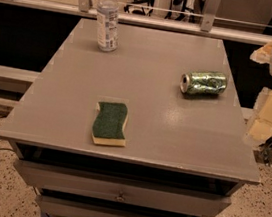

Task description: Move sponge near blue plastic bottle

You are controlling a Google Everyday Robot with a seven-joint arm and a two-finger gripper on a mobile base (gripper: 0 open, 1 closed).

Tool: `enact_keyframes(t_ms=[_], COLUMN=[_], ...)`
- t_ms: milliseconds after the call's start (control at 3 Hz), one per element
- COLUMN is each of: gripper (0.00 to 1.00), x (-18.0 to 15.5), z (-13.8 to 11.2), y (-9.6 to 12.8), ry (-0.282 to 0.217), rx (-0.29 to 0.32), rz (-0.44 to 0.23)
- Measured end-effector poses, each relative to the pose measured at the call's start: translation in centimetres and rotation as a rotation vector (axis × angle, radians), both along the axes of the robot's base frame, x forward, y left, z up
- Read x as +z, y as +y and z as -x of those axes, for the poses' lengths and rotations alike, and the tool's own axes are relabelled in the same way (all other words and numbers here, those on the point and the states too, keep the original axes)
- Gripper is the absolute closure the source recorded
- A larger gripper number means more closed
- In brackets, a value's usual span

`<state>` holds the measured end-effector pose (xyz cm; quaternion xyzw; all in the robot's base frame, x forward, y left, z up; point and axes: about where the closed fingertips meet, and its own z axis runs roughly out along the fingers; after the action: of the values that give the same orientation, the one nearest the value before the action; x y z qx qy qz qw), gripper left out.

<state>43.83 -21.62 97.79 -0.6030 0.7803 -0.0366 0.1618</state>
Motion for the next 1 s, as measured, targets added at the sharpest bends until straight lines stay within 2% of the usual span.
enact_keyframes(t_ms=[333,667,1000], gripper=[0.0,0.0,0.0], x=[0.0,-1.2,-2.9], z=[0.0,-0.3,-0.4], y=[0.0,3.4,7.3], ry=[0.0,0.023,0.076], rx=[0.0,-0.01,-0.045], rz=[0.0,-0.059,-0.136])
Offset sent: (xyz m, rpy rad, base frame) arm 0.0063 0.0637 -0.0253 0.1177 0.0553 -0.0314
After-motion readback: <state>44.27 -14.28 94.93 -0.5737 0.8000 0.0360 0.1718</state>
